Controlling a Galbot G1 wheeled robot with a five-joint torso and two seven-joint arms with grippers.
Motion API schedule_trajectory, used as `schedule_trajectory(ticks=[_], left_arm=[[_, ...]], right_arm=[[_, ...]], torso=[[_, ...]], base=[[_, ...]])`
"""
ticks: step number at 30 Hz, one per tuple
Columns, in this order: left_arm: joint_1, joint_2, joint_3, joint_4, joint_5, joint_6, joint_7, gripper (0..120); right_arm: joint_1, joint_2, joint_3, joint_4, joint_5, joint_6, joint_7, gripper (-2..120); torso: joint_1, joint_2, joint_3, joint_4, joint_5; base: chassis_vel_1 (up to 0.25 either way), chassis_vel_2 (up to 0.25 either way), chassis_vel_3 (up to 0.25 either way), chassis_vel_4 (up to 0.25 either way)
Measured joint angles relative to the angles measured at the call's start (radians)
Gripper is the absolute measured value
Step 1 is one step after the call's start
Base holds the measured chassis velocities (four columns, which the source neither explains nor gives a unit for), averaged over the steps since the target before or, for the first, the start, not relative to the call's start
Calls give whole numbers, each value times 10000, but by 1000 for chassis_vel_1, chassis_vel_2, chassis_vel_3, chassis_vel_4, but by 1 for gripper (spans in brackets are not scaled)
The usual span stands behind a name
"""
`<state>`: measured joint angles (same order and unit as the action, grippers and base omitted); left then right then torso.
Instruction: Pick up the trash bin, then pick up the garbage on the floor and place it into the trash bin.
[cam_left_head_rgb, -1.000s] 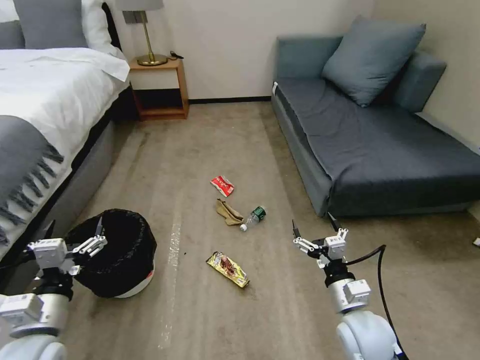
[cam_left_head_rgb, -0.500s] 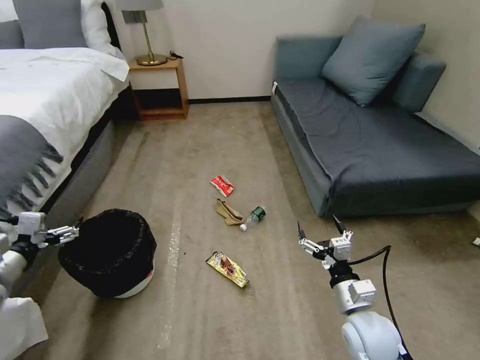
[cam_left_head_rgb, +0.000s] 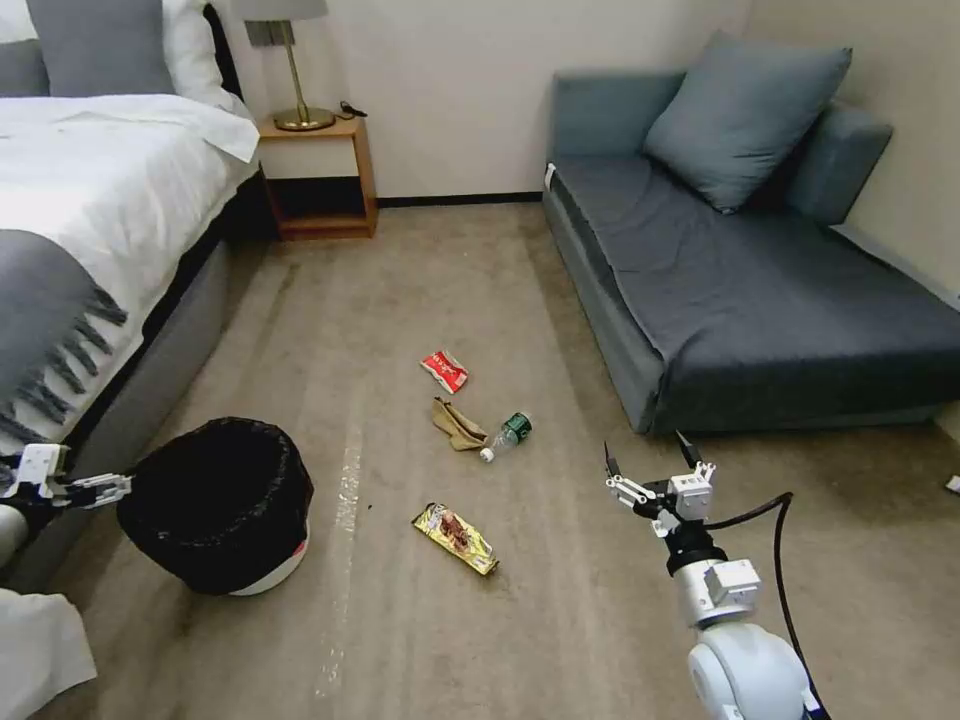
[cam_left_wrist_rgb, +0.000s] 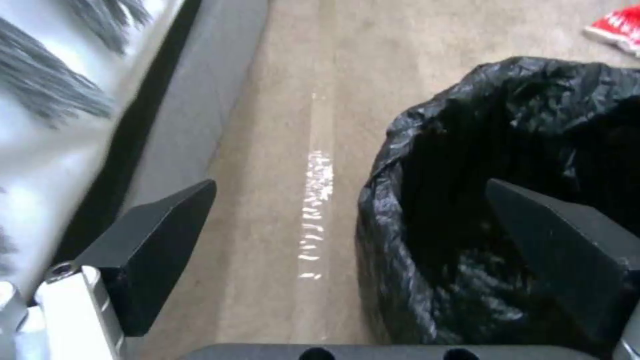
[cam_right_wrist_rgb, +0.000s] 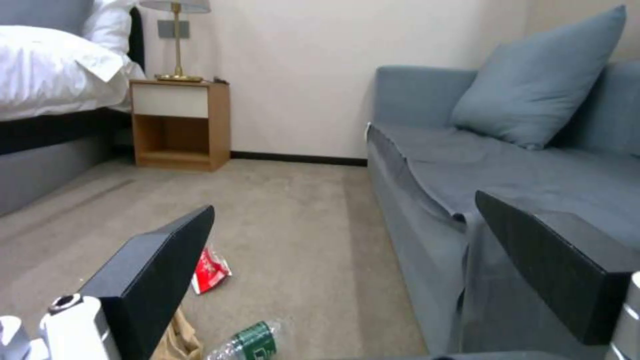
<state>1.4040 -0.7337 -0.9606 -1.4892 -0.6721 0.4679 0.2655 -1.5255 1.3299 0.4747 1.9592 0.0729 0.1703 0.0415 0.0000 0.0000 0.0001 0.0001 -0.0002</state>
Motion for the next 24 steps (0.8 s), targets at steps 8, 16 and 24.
schedule_trajectory(ticks=[8, 16, 24], left_arm=[[-1152, -340, 1037, 753, -453, 590, -56, 100], [-1630, -344, 1367, 1249, -139, 872, -252, 100], [-1935, -430, 1557, 1654, 115, 1223, -226, 82]], right_arm=[[-76, 103, -73, 229, -198, -107, 57, 100], [-101, 88, -59, 245, -243, -162, 83, 100], [-81, 120, -141, 205, -295, -179, 104, 100]], torso=[[0, 0, 0, -1, 0], [0, 0, 0, -2, 2], [0, 0, -1, -1, 2]], base=[[0, 0, 0, 0], [0, 0, 0, 0], [0, 0, 0, 0]])
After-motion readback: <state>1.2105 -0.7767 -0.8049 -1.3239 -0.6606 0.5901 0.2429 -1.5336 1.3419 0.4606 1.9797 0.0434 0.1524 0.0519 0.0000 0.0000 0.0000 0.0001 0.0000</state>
